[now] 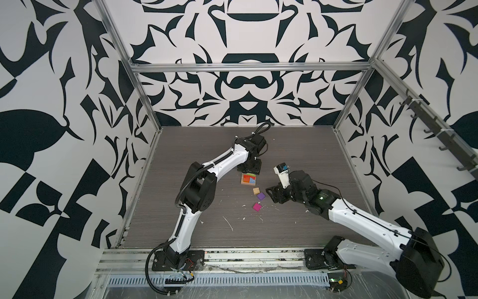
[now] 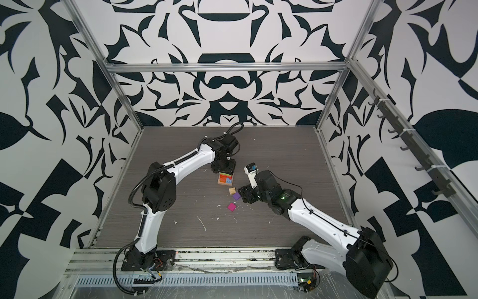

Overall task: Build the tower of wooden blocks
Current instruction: 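Lower the lime green block onto the red arch with the left gripper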

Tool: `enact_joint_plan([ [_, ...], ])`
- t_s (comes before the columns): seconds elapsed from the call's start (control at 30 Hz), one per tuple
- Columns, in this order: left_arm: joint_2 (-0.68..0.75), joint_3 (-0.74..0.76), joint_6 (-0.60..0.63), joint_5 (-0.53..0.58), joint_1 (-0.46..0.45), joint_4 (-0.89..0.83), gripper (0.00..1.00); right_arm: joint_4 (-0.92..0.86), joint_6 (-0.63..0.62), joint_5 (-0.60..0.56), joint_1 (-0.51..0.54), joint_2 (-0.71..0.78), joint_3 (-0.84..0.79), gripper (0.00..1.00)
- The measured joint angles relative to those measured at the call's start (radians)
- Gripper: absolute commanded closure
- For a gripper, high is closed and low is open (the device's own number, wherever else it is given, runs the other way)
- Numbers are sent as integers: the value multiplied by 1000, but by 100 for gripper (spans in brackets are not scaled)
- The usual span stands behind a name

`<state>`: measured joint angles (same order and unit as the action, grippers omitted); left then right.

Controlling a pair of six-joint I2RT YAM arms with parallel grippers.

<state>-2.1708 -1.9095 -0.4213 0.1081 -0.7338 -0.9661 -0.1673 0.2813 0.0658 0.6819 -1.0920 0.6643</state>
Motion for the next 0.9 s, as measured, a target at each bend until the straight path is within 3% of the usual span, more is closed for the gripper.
enact_joint_plan([
  [0.63,-6,-2,0,4,-7,0,42,0,0,0,0,0,0,23],
  [0.9,-6,-2,0,7,-8,0,35,0,0,0,0,0,0,23],
])
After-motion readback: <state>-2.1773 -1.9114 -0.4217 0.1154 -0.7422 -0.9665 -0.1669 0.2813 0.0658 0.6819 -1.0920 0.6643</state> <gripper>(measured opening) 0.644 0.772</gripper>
